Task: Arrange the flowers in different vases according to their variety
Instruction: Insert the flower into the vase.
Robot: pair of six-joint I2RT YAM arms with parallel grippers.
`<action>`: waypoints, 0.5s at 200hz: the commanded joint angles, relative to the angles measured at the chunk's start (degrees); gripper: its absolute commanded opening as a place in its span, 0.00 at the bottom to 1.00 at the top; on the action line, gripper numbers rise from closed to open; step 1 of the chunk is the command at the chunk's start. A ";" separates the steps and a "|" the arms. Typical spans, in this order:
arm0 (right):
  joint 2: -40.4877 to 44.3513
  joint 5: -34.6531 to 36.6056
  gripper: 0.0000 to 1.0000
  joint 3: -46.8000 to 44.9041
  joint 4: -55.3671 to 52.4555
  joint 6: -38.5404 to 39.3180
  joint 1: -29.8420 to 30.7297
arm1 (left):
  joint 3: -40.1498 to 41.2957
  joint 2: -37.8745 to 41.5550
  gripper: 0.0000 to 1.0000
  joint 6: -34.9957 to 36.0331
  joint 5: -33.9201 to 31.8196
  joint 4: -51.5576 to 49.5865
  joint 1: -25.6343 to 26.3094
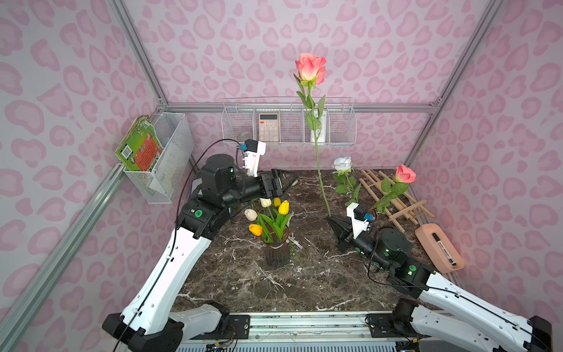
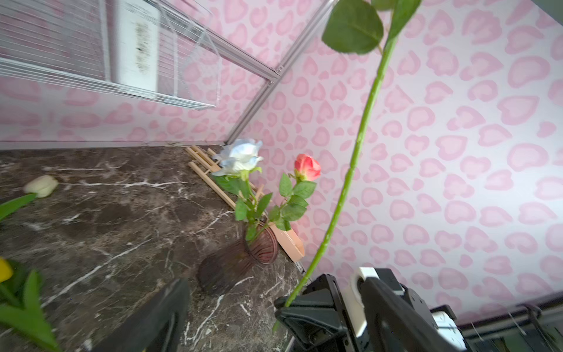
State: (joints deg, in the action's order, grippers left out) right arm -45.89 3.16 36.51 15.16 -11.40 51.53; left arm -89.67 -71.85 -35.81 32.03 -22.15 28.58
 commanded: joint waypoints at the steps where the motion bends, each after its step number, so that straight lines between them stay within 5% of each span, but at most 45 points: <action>1: 2.13 -1.22 0.00 -0.36 -2.47 0.51 -0.71 | -2.02 -3.36 0.80 2.68 -0.98 3.90 4.13; 42: 5.60 -1.20 0.00 -1.32 -6.70 -0.15 -1.77 | -8.09 -11.41 0.62 3.00 -1.35 6.80 8.64; 100: 8.45 -1.55 0.00 -3.05 -9.97 -1.65 -3.89 | -14.57 -17.40 0.55 3.21 -0.98 7.46 11.30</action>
State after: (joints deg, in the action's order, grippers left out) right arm -38.41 1.93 33.91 6.00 -12.03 48.25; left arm -102.78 -87.99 -33.28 30.72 -16.67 39.44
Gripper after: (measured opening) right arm 0.077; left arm 0.583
